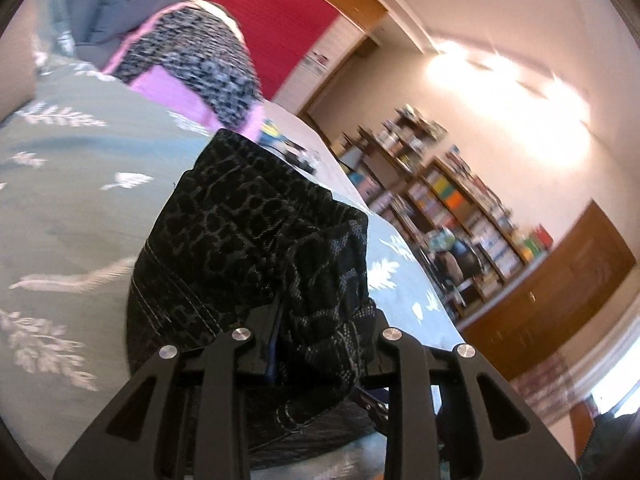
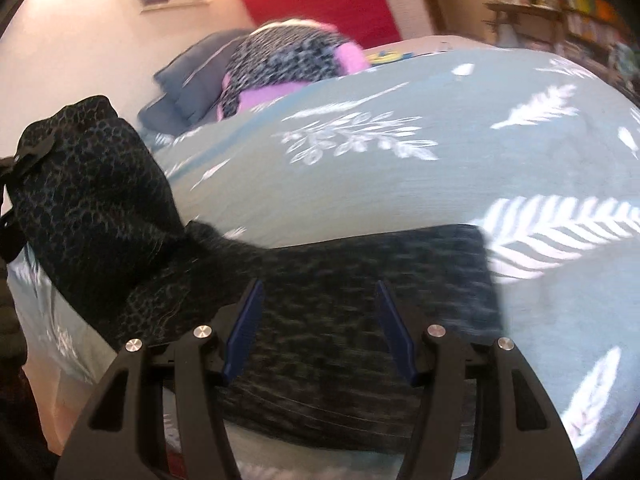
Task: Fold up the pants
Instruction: 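Lift the pants end with the left tool and fold it toward the right tool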
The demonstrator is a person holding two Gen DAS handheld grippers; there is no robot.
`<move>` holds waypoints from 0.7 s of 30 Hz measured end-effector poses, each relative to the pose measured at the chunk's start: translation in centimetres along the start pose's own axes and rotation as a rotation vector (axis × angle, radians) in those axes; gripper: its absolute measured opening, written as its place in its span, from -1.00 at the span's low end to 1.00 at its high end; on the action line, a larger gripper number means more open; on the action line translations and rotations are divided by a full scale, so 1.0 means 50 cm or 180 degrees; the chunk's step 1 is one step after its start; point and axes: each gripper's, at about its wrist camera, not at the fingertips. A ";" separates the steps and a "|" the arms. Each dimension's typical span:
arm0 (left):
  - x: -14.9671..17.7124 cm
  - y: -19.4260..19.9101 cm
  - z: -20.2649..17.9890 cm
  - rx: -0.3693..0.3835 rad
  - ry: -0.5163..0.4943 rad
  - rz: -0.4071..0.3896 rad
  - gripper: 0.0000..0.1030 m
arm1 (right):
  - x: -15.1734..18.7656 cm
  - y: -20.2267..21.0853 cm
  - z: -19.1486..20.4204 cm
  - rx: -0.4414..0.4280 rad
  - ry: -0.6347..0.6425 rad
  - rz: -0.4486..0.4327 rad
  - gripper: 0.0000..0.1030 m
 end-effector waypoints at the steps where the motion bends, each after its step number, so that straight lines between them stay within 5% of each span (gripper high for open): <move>1: 0.001 -0.016 -0.023 0.0055 -0.0052 0.0051 -0.51 | -0.004 0.011 -0.019 0.0000 -0.0067 -0.0035 0.15; 6: 0.021 -0.111 -0.126 0.0215 -0.0352 0.0333 -0.53 | -0.020 0.055 -0.103 -0.0002 -0.0328 -0.0190 0.15; 12: 0.097 -0.257 -0.210 0.0428 -0.0598 0.0962 -0.54 | -0.024 0.088 -0.182 0.0001 -0.0597 -0.0289 0.15; 21: 0.214 -0.371 -0.239 0.0261 -0.0989 0.1471 -0.55 | -0.021 0.096 -0.228 -0.0006 -0.0734 -0.0307 0.15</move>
Point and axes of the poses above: each gripper's, at about its wrist camera, not at the fingertips, and y roughly against the way its jaws point, z to its left, x to its underside, and after that the axes turned 11 degrees about -y, right-handed
